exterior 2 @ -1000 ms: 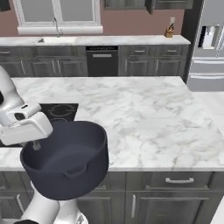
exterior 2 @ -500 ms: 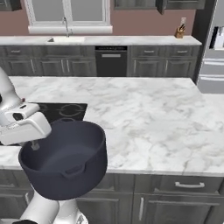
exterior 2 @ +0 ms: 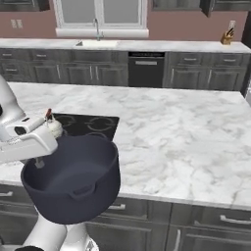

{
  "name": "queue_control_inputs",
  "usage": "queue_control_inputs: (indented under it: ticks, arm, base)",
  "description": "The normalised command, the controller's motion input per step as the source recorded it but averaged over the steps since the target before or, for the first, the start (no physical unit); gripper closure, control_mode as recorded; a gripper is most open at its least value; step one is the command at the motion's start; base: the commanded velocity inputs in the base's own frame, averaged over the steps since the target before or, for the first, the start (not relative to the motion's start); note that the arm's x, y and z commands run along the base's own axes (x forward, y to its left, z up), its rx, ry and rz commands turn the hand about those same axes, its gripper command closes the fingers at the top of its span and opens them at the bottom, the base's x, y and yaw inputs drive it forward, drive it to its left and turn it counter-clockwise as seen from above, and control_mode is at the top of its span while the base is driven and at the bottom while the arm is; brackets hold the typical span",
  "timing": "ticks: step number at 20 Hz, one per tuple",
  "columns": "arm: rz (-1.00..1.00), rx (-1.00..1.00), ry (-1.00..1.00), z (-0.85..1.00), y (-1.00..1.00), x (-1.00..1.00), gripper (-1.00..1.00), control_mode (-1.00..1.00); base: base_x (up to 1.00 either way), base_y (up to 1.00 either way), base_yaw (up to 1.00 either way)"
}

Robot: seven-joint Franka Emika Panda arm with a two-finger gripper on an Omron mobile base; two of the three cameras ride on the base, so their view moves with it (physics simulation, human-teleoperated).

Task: Pick the kettle from the cabinet and place it on a stove burner. Then pick the pot from the counter and place it on another stove burner. Finally, turn both burners on.

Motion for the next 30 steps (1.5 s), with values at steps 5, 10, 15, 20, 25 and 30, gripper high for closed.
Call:
queue_control_inputs:
  ticks: [5,10,15,20,25,30]
  arm:
    - [0.00,0.00,0.00,0.00,0.00,0.00,1.00,1.00]
    - [0.00,0.00,0.00,0.00,0.00,0.00,1.00,1.00]
    - [0.00,0.00,0.00,0.00,0.00,0.00,1.00,1.00]
    - [0.00,0.00,0.00,0.00,0.00,0.00,1.00,1.00]
    - [0.00,0.00,0.00,0.00,0.00,0.03,1.00,-1.00]
    - [0.00,0.00,0.00,0.00,0.00,0.13,1.00,-1.00]
  base:
    - [0.28,0.34,0.20]
    - [0.58,0.10,0.12]
    - [0.57,0.21,0.08]
    - [0.29,0.08,0.00]
    - [0.00,0.00,0.00]
    - [0.00,0.00,0.00]
